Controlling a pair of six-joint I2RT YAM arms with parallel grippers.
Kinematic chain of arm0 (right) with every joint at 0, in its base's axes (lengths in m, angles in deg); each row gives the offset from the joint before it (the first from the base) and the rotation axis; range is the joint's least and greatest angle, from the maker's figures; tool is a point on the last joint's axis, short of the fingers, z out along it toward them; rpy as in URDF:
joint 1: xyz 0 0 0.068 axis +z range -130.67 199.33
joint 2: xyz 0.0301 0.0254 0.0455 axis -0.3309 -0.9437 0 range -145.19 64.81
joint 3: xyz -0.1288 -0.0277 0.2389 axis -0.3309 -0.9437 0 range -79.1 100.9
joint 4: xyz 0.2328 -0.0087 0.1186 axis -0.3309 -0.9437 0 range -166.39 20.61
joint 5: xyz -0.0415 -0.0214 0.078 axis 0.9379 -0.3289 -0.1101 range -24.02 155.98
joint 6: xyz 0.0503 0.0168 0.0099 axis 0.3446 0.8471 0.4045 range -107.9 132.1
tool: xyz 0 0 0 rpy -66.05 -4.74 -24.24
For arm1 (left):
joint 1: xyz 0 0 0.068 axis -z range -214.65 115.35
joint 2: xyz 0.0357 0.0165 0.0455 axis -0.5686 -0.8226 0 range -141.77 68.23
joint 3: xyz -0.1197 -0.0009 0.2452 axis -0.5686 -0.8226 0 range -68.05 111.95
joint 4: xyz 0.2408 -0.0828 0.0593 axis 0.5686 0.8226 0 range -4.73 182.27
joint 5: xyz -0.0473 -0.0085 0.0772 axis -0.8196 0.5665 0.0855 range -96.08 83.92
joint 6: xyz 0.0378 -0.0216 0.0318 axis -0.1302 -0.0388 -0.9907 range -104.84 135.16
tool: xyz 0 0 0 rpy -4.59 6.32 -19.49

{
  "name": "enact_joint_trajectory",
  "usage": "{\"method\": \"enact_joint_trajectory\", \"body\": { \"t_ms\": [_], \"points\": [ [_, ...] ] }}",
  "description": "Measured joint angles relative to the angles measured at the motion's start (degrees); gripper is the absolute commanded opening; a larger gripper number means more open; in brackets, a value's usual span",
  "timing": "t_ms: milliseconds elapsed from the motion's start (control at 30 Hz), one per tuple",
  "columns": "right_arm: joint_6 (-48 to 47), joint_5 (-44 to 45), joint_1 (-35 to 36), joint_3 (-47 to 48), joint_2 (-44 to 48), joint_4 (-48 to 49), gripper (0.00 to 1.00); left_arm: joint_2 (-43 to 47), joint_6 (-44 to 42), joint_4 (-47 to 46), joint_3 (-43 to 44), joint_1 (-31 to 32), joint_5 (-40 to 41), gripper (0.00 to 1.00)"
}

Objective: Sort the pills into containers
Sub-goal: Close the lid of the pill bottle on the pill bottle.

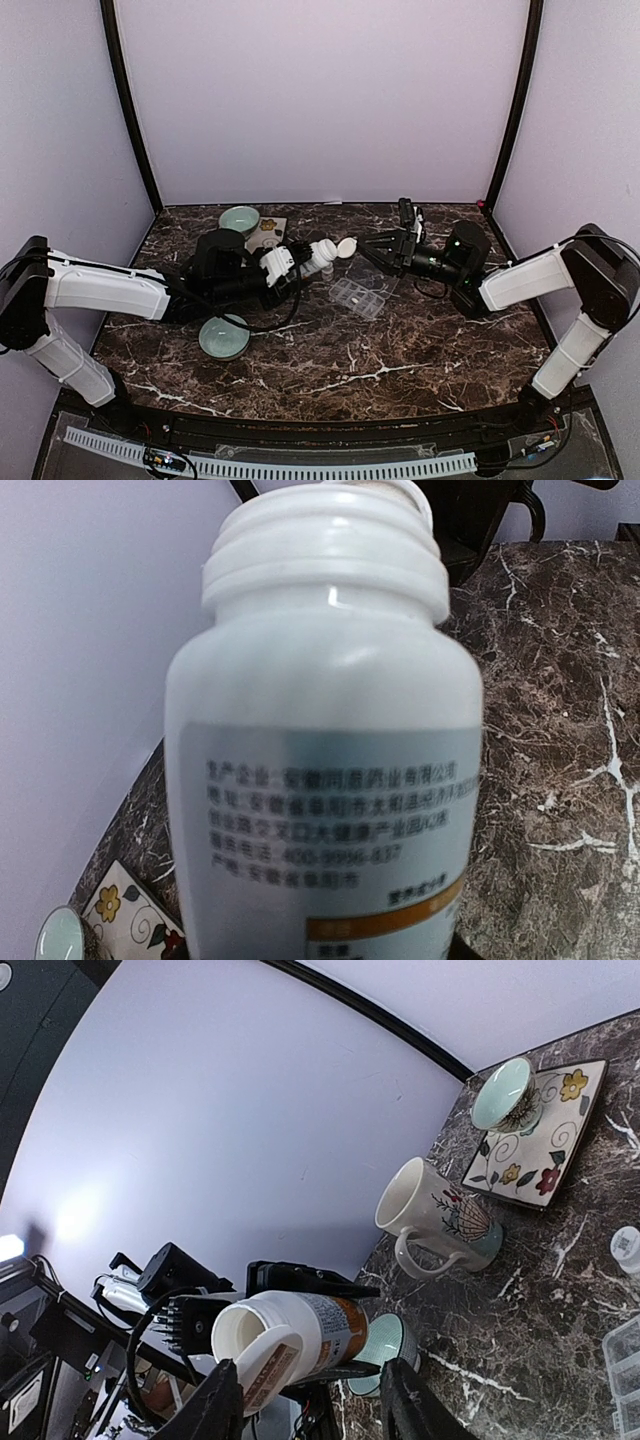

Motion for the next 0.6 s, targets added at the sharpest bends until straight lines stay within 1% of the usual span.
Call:
{"method": "enact_joint_trajectory", "body": {
  "t_ms": [600],
  "points": [
    [2.54,-0.13,3.19,4.02,-4.5,2.64,0.49,-0.02,0.68,0.15,0.2,-0.42,-2.29,0.0]
  ]
}}
